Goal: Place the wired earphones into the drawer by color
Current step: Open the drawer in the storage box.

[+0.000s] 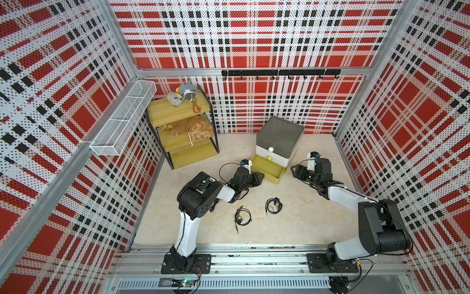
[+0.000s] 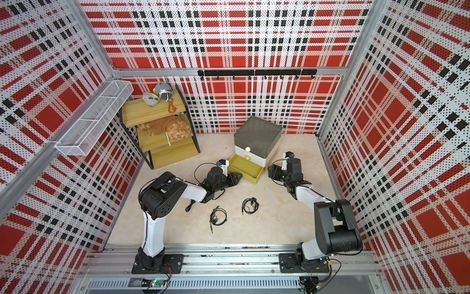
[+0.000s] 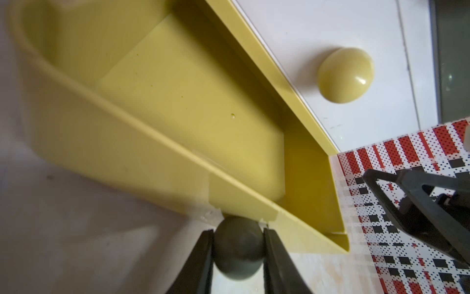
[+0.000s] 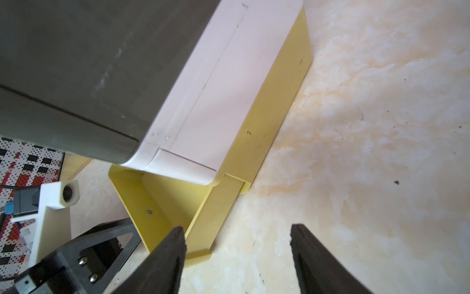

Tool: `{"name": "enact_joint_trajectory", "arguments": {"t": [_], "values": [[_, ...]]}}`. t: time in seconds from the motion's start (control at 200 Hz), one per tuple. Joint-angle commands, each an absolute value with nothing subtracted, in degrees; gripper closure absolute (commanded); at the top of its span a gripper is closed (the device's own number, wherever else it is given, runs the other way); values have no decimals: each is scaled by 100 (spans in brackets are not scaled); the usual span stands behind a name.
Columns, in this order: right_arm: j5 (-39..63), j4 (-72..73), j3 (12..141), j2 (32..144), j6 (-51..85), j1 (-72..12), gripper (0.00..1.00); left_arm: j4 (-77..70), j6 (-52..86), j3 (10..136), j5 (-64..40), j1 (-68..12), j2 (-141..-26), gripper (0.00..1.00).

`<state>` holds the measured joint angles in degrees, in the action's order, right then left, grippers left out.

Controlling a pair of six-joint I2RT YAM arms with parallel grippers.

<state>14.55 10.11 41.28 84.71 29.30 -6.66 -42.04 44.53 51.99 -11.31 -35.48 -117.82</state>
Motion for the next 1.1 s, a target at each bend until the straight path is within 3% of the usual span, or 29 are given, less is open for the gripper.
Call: {"name": "enact_joint_trajectory", "arguments": {"t": [0.0, 0.586, 0.631, 0.752, 0.817, 1.097], "values": [[1459, 1002, 4025, 8264, 2927, -615, 28, -4417, 4422, 4915, -941, -3585, -11465, 77], [1405, 973, 3973, 8139, 2927, -622, 28, -4638, 4465, 3863, -639, -3700, -10831, 77], [1406, 972, 3973, 8139, 2927, -623, 28, -4635, 4465, 3826, -621, -3705, -10806, 73], [1474, 1027, 3932, 8121, 2884, -622, 29, -4639, 4482, 3747, -538, -3702, -10742, 42], [1493, 1021, 3912, 8084, 2853, -624, 29, -4638, 4499, 3696, -495, -3701, -10669, 32], [1459, 685, 3794, 7741, 2631, -701, 30, -4383, 4531, 3425, -337, -3591, -10097, 14]]}}
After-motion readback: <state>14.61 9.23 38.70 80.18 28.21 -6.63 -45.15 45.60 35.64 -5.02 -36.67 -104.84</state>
